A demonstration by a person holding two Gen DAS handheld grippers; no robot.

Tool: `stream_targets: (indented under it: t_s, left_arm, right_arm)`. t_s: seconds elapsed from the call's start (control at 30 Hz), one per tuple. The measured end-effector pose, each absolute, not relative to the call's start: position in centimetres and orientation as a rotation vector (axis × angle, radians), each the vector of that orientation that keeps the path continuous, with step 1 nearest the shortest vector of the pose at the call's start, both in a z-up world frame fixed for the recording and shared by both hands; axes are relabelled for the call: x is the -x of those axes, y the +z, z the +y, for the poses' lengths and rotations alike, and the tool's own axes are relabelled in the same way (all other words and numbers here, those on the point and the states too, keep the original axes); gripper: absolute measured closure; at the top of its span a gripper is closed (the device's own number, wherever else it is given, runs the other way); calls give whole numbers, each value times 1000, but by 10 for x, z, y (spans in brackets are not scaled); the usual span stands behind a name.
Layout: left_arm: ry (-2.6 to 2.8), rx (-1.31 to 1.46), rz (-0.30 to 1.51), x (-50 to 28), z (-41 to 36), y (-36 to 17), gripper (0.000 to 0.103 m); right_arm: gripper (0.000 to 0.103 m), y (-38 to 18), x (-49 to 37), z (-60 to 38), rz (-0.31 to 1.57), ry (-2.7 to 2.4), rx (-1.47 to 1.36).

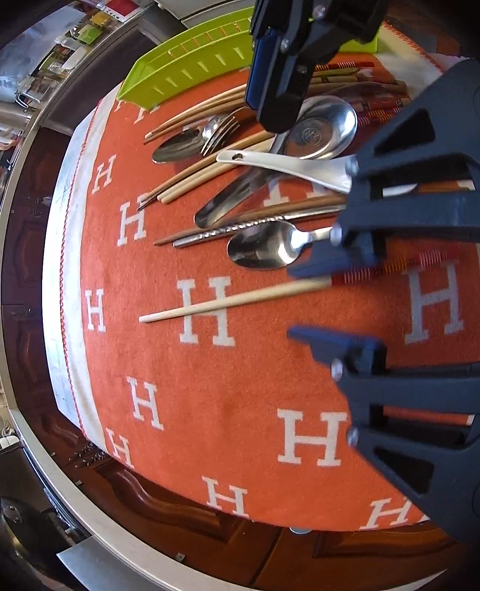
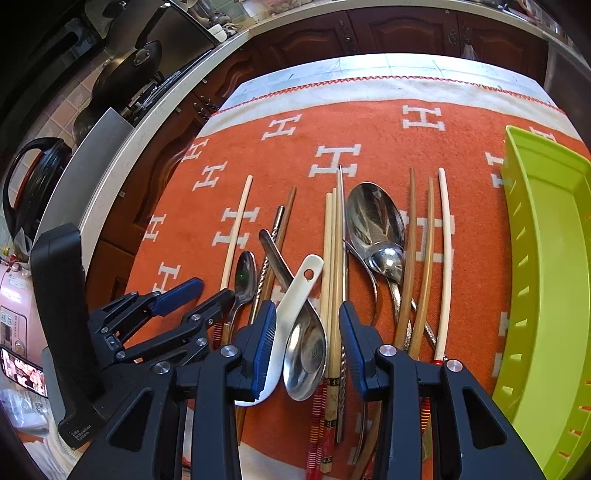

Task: Organize utensils
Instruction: 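Grasp a red-tipped wooden chopstick with the left gripper while the right gripper grasps a wooden-handled spoon, then carry the chopstick and spoon into the green tray with both grippers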

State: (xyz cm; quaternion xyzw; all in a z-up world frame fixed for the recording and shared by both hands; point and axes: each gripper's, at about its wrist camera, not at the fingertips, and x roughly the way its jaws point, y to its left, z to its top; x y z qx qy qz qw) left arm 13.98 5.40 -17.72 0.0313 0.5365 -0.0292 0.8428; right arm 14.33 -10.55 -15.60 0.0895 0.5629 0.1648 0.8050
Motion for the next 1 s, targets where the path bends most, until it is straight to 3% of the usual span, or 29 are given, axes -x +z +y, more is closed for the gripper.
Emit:
stream_targets:
  t_s: [0.03, 0.47, 1.0]
  left_arm:
    - [-54, -64, 1133, -140, 56, -177, 98]
    - [11, 105, 1118, -112, 118, -161, 100]
    - [-65, 183, 1065, -103, 140, -141, 99]
  right_arm:
    - [67, -154, -141, -105, 1201, 355, -189]
    - [67, -141, -113, -57, 1180, 491, -111]
    - [81, -169, -113, 5, 1234, 395, 82]
